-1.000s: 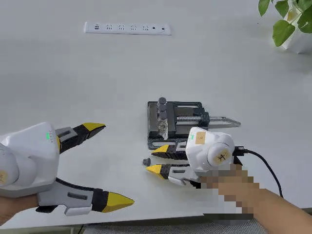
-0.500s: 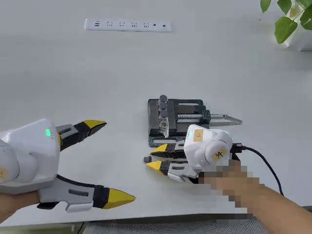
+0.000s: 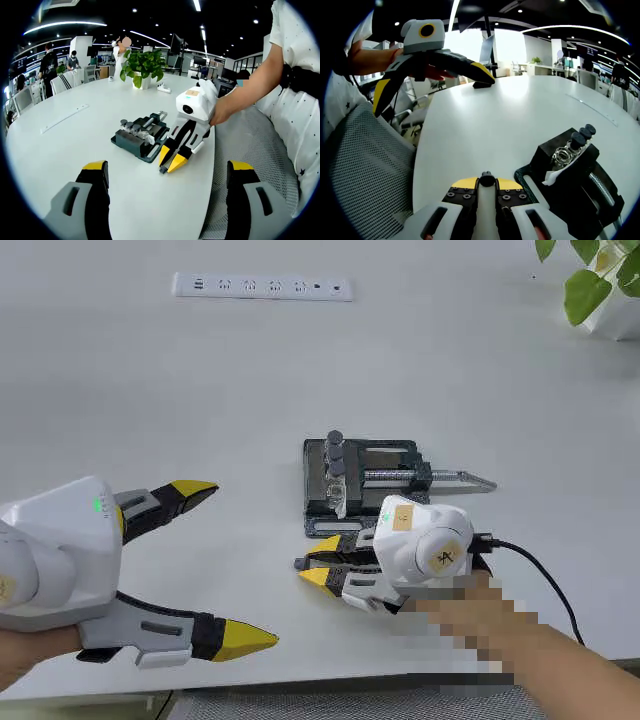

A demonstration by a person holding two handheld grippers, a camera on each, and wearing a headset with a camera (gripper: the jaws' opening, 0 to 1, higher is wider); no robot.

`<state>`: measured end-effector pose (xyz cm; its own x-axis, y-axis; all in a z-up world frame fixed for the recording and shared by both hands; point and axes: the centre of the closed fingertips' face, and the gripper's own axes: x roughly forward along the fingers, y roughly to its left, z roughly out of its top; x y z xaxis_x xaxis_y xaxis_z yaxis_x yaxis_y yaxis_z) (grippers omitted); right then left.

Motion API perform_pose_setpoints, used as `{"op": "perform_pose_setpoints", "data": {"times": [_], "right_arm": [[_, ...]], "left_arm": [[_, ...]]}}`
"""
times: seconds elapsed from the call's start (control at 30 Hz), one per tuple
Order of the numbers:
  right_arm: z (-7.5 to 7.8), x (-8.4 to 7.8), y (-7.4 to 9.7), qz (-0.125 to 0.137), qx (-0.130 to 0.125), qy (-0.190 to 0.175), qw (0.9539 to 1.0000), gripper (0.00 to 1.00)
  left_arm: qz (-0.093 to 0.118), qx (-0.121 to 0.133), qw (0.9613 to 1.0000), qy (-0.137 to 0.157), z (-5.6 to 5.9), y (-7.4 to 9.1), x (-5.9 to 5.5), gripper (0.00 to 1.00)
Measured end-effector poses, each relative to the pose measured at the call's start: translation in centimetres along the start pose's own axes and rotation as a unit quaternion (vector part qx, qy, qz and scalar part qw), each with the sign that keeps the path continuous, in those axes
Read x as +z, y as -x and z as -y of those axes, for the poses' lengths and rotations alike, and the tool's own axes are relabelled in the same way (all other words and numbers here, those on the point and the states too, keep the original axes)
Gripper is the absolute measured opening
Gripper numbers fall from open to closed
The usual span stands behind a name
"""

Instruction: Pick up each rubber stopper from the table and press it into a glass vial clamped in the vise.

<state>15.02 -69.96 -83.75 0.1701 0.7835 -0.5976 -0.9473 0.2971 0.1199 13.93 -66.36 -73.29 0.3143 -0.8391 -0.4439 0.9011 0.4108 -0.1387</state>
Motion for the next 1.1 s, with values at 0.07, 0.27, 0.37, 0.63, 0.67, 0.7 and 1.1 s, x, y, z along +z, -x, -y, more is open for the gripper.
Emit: {"op": "perform_pose_setpoints", "data": {"times": [0.07,0.27,0.37,0.63,0.67,0.7,1.1], "right_arm": [[0.0,0.0,0.0,0.000,0.000,0.001,1.0000,0.08],[0.2,-0.1,0.4,-0.001,0.002,0.001,1.0000,0.08],[0.2,0.1,1.0,0.003,0.002,0.003,1.0000,0.08],[0.3,1.5,3.7,0.023,0.003,0.006,0.9997,0.08],[0.2,1.8,4.3,0.029,0.006,0.005,0.9995,0.08],[0.1,2.1,4.7,0.032,0.008,0.005,0.9994,0.08],[-1.3,7.6,11.4,0.091,0.037,0.015,0.9951,0.08]], "left_arm": [[0.000,0.000,1.0000,0.000,0.0,-0.1,0.0,0.98],[0.000,-0.003,1.0000,-0.001,0.2,-0.2,0.1,0.97],[0.000,-0.006,1.0000,-0.001,0.4,-0.3,0.1,0.95],[0.006,-0.012,0.9999,-0.007,0.7,-0.7,0.6,0.90],[0.006,-0.014,0.9998,-0.011,0.9,-0.9,0.9,0.89],[0.008,-0.015,0.9998,-0.014,0.9,-0.9,1.1,0.88],[0.043,-0.037,0.9976,-0.040,1.5,-1.7,5.3,0.51]]}}
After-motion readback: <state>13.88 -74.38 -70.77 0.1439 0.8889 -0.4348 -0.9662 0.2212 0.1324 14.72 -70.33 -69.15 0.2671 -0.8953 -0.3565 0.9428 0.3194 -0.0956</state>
